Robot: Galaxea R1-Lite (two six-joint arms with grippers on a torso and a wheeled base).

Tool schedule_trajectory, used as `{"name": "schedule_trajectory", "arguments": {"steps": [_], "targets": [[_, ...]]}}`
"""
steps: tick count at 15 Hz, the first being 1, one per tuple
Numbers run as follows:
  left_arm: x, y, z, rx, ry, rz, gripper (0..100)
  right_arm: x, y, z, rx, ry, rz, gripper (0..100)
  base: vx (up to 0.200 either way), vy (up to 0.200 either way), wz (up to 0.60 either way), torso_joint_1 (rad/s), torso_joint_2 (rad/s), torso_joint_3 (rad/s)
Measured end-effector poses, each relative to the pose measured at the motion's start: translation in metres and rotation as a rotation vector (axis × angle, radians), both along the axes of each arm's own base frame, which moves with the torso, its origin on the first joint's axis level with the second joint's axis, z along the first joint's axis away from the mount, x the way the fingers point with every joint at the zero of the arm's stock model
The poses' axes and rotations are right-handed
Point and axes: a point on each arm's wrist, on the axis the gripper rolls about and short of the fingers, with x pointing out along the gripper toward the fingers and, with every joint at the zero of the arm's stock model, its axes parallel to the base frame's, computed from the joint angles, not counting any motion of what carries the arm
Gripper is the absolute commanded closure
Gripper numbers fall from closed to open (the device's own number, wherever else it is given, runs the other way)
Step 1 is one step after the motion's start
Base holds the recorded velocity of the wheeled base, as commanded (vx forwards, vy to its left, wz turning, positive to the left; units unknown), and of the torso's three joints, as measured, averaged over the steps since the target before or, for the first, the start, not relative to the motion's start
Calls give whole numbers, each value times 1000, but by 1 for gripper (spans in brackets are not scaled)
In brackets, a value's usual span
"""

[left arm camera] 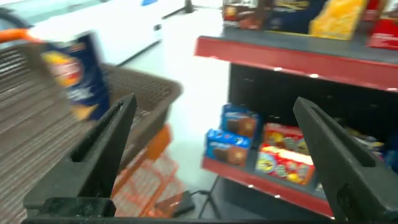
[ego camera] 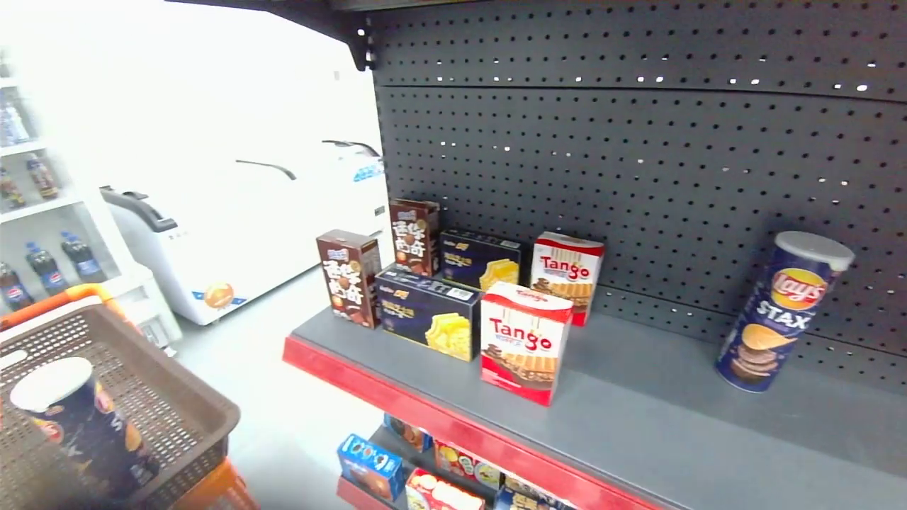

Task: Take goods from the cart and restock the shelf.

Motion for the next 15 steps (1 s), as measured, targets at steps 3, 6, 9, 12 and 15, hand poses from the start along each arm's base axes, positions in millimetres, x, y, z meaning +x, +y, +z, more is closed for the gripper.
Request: {"name": "schedule_trajectory", "arguments": {"steps": [3, 6, 9, 12, 15], "targets": [[0, 0, 0, 0, 0, 0, 0, 0, 0, 0, 0, 0, 0, 0, 0, 0, 600, 1, 2, 2], [0, 0, 0, -1, 0, 0, 0, 0, 0, 0, 0, 0, 0, 0, 0, 0, 400, 2, 0, 0], [0, 0, 0, -1, 0, 0, 0, 0, 0, 0, 0, 0, -1, 0, 0, 0, 0, 0, 0, 0], [0, 0, 0, 2, 2, -3, 0, 0, 0, 0, 0, 0, 0, 0, 0, 0, 0, 0, 0, 0], [-4, -1, 10, 11, -12, -25, 0, 0, 0, 0, -1, 0, 0, 0, 0, 0, 0, 0, 0, 0]]}}
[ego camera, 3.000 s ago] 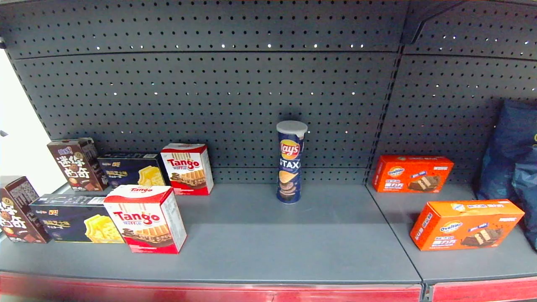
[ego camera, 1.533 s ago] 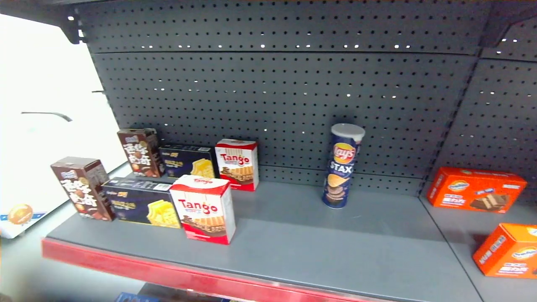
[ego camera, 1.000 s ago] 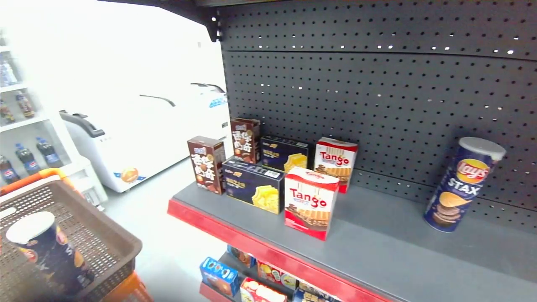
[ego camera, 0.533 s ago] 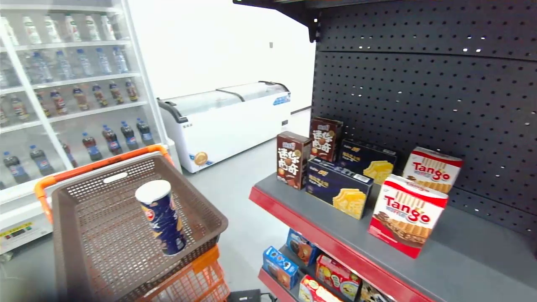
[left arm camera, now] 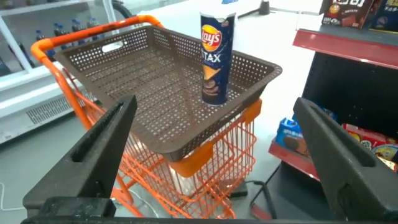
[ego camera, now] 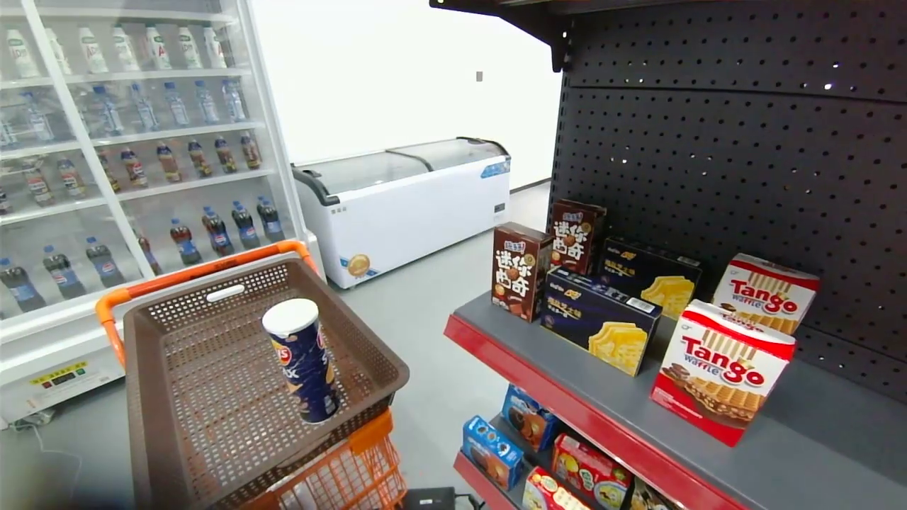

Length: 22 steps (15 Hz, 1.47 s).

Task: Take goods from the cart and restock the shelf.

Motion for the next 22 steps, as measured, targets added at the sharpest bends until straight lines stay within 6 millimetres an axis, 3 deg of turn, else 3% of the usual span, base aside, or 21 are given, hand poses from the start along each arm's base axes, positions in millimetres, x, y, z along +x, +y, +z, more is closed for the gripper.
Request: {"name": "schedule_trajectory", "arguments": {"steps": [3, 5, 7, 11, 13, 14, 15, 16, 19, 22], "targets": [[0, 0, 23, 5, 51, -11, 0, 0, 0, 0, 1, 0, 0, 0, 0, 0, 0, 0, 0, 0], [11, 0, 47, 22, 116, -14, 0, 0, 0, 0, 0, 0, 0, 0, 0, 0, 0, 0, 0, 0], [39, 0, 78, 42, 211, -9, 0, 0, 0, 0, 0, 0, 0, 0, 0, 0, 0, 0, 0, 0], [98, 1, 105, 51, 312, 17, 0, 0, 0, 0, 1, 0, 0, 0, 0, 0, 0, 0, 0, 0], [132, 1, 107, 48, 336, 0, 0, 0, 0, 0, 0, 0, 0, 0, 0, 0, 0, 0, 0, 0], [135, 1, 107, 48, 337, -2, 0, 0, 0, 0, 0, 0, 0, 0, 0, 0, 0, 0, 0, 0], [165, -2, 104, 50, 337, -26, 0, 0, 0, 0, 0, 0, 0, 0, 0, 0, 0, 0, 0, 0], [176, -3, 102, 52, 336, -34, 0, 0, 0, 0, 0, 0, 0, 0, 0, 0, 0, 0, 0, 0], [221, -9, 86, 60, 319, -61, 0, 0, 0, 0, 0, 0, 0, 0, 0, 0, 0, 0, 0, 0], [246, -12, 65, 62, 318, -70, 0, 0, 0, 0, 0, 0, 0, 0, 0, 0, 0, 0, 0, 0]]}}
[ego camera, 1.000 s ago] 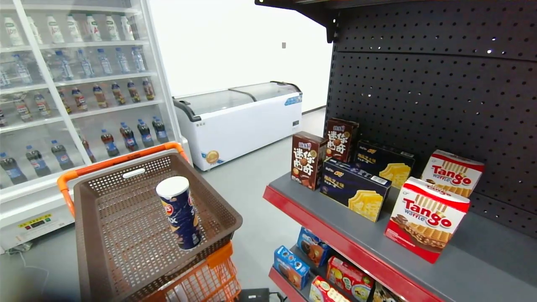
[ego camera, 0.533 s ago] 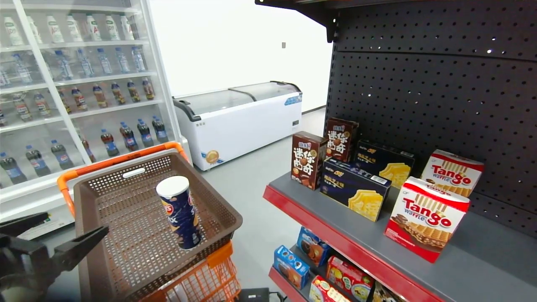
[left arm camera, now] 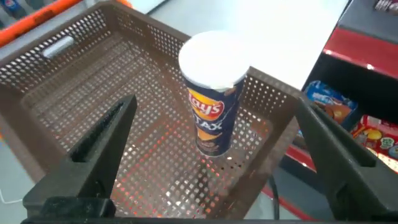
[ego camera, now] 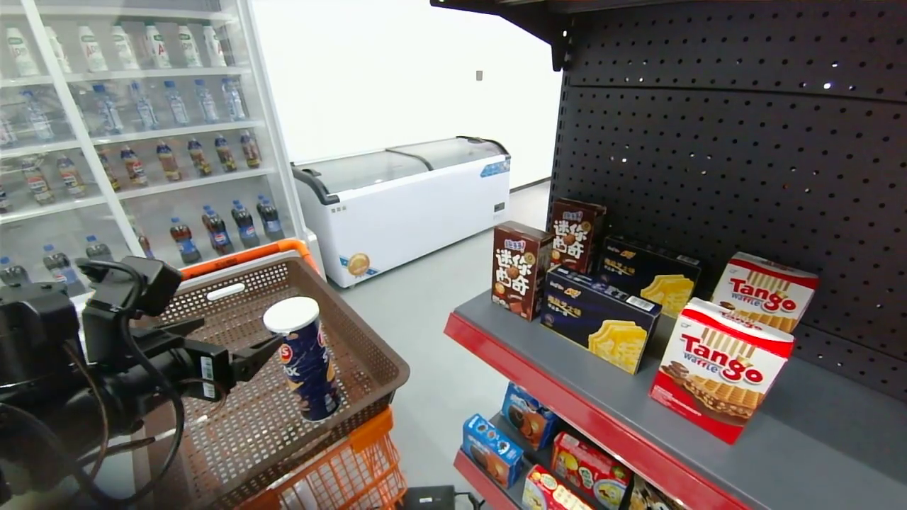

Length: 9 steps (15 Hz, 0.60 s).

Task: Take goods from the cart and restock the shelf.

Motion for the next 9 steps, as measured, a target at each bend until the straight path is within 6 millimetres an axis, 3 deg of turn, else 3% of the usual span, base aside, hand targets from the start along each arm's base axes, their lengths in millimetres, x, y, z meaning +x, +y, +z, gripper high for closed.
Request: {"name": "schedule_trajectory", "arguments": {"steps": [9], "targets": [[48, -3, -70, -1, 67, 1, 0, 0, 0, 0, 0, 0, 0, 0, 0, 0, 0, 0, 0, 0]]}}
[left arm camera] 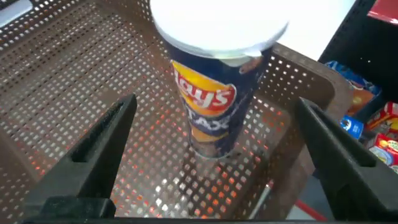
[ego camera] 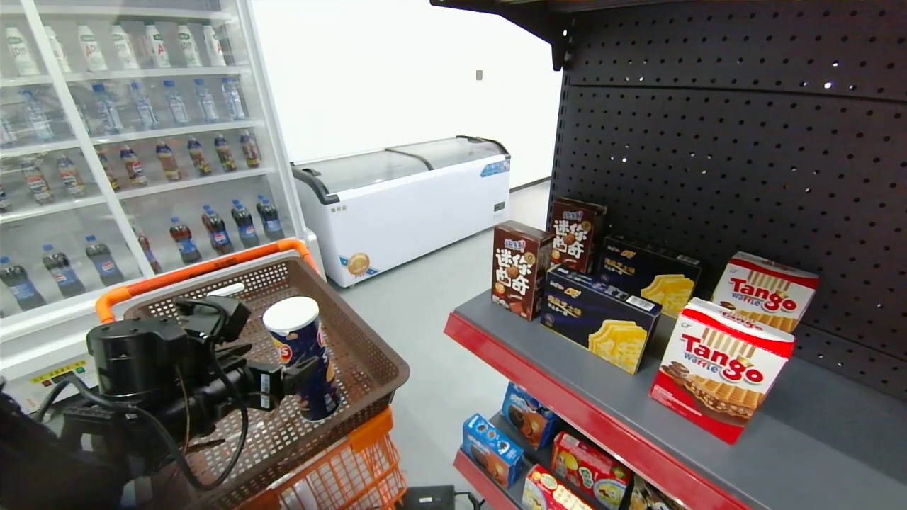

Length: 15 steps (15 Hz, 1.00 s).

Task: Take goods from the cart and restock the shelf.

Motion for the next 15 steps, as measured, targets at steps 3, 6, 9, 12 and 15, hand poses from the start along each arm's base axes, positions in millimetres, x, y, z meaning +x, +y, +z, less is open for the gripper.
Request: {"name": "schedule_trajectory", "arguments": {"steps": [3, 6, 9, 12, 15], "targets": [[21, -1, -13, -1, -13, -1, 0, 0, 0, 0, -1, 0, 0, 0, 0, 0, 0, 0, 0, 0], [36, -3, -23, 6, -16, -5, 0, 0, 0, 0, 0, 0, 0, 0, 0, 0, 0, 0, 0, 0], [44, -4, -30, 22, -17, 20, 100, 0, 0, 0, 0, 0, 0, 0, 0, 0, 0, 0, 0, 0], [46, -10, -33, 40, -6, 22, 100, 0, 0, 0, 0, 0, 0, 0, 0, 0, 0, 0, 0, 0], [48, -20, -32, 48, -6, -12, 100, 0, 0, 0, 0, 0, 0, 0, 0, 0, 0, 0, 0, 0]]}}
